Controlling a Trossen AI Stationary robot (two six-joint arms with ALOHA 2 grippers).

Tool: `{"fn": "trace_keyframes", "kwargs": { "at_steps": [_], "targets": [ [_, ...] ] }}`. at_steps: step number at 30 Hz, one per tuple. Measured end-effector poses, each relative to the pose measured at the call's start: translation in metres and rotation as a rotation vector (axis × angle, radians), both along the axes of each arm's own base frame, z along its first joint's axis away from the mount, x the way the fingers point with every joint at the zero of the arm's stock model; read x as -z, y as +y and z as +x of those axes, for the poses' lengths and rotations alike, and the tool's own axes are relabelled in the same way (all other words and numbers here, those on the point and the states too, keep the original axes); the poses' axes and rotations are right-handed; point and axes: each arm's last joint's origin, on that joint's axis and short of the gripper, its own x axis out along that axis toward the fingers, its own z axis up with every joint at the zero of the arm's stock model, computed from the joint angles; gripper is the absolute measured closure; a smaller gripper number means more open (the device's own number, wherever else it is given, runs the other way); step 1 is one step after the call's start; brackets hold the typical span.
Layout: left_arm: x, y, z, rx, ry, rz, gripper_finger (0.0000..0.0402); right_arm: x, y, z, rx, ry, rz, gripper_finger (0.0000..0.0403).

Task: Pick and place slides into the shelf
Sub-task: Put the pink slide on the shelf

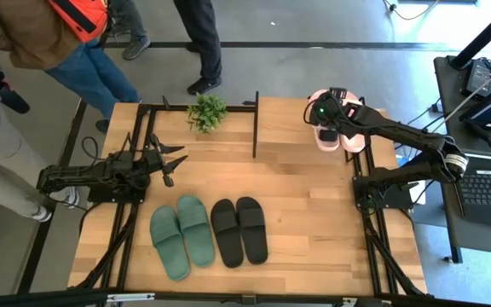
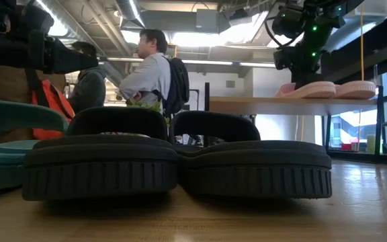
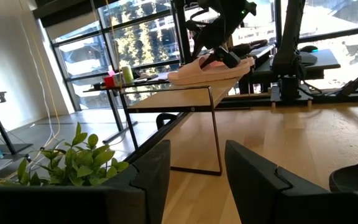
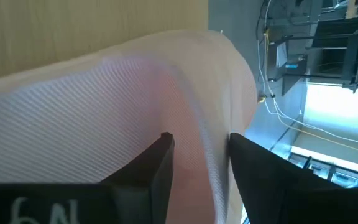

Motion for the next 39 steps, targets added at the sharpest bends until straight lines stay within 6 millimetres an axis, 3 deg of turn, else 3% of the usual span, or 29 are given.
{"fn": "trace_keyframes", "kwargs": {
  "at_steps": [19,28,39],
  "targets": [
    [0.0,0.0,0.0,0.0,0.0,0.0,0.0256,0.0,0.0,0.0,-0.01,-0.017,0.018,0.0247],
    [0.0,0.0,0.0,0.0,0.0,0.0,0.0256,-0.024,0.001,0.001,-0.013,-0.076,0.049,0.0247],
    [0.0,0.0,0.0,0.0,0.0,0.0,0.0256,-0.023,0.006,-0.003,0.012,-0.085,0.136,0.0247]
  ]
}}
